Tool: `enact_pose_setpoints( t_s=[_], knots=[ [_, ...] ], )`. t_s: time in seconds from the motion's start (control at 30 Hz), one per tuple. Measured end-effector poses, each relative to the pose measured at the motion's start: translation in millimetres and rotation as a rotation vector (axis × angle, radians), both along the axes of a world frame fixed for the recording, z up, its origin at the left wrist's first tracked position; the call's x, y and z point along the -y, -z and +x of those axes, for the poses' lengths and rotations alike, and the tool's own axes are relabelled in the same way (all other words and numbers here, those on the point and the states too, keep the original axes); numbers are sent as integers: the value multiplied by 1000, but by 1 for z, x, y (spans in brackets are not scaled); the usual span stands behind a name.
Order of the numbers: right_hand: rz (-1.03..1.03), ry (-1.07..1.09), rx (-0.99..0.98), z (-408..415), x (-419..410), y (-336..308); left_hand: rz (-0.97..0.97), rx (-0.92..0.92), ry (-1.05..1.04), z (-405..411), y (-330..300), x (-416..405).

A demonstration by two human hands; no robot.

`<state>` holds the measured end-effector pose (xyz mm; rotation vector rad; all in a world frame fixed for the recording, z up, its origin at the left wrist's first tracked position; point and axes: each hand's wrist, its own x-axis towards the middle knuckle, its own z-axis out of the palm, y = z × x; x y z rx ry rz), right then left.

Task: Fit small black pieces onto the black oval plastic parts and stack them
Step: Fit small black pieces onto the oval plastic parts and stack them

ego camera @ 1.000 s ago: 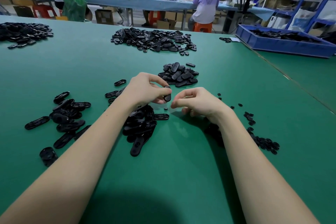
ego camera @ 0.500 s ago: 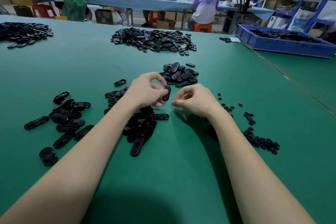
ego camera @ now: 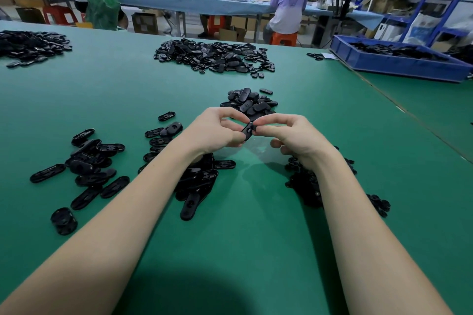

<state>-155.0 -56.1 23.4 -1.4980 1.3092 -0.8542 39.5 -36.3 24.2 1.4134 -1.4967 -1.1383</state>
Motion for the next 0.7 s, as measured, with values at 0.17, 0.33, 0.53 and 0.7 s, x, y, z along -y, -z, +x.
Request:
enact_pose_setpoints(
  t_s=[0.17,0.33,0.53,0.7],
  knots=[
    [87,2,73,-2,1,0,-4,29,-20,-1,2,1],
    [99,57,66,-2,2,1,-5,7,-2,0,2,1],
    [44,50,10,-2,0,0,-8,-2,24,0,3,1],
    [-26,73,-81,-2,1,-3,-19,-12,18,1,3,1]
  ],
)
